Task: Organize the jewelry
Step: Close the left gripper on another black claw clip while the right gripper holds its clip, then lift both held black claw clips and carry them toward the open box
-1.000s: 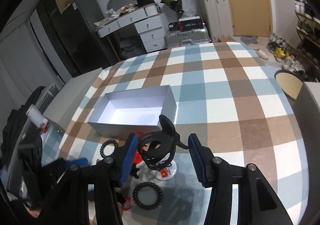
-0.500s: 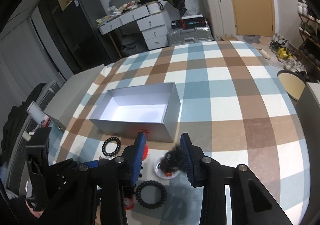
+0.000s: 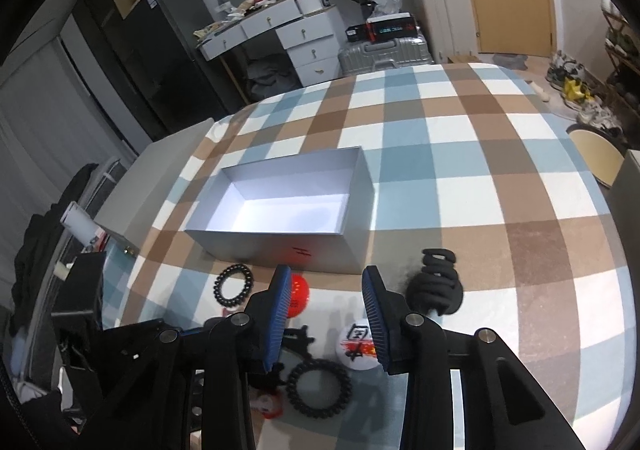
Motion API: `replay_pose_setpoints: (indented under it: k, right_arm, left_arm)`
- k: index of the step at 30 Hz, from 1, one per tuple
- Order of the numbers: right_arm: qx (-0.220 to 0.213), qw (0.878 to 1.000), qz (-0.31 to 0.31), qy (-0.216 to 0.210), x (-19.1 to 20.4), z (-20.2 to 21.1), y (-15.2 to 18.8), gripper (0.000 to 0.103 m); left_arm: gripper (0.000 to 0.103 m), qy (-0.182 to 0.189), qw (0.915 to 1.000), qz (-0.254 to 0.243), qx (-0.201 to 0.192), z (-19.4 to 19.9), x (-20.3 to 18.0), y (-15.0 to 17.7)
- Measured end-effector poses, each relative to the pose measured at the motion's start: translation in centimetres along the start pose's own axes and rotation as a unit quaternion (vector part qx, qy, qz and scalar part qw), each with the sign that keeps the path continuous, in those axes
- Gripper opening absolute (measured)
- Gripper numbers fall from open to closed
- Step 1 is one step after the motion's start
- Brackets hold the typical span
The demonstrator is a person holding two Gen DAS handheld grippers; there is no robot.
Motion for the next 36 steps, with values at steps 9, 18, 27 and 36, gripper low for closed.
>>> replay_pose_setpoints:
  k: [9, 18, 27, 36]
  right_arm:
    - [0.001, 1.000, -0.004, 0.020, -0.3, -0.2, -0.2, 0.068]
    - [0.003, 0.999, -0.020, 0.028, -1.1, -0.1, -0.3, 0.076]
    - [0.005, 0.999, -0.016, 0.039, -1.2, -0.3, -0.3, 0.077]
    - [0.002, 0.997, -0.015, 0.079, -2.3, -0.4, -0.3, 0.084]
  left_arm:
    - [0.043, -0.010, 0.9996, 0.025, -0.010, 1.1, 0.6, 0.2]
    - [0.042, -0.023, 0.9993, 0.017, -0.026, 2.7, 0.1, -0.7]
    - [0.040, -0.020, 0.9991, 0.018, -0.031, 2.7, 0.3, -1.4]
    - [0.040, -0.009, 0.9990, 0.012, -0.042, 3.5, 0.5, -1.7]
Point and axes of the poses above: each gripper's, at about its wrist camera, not at the fingertips, and z roughly against the way its jaws point, x to its left, y to its underside, the point moved 7 cm from there along -z, roughly the way its jaws point, and after that the axes turned 8 degrees about x, right-handed, at the moved point
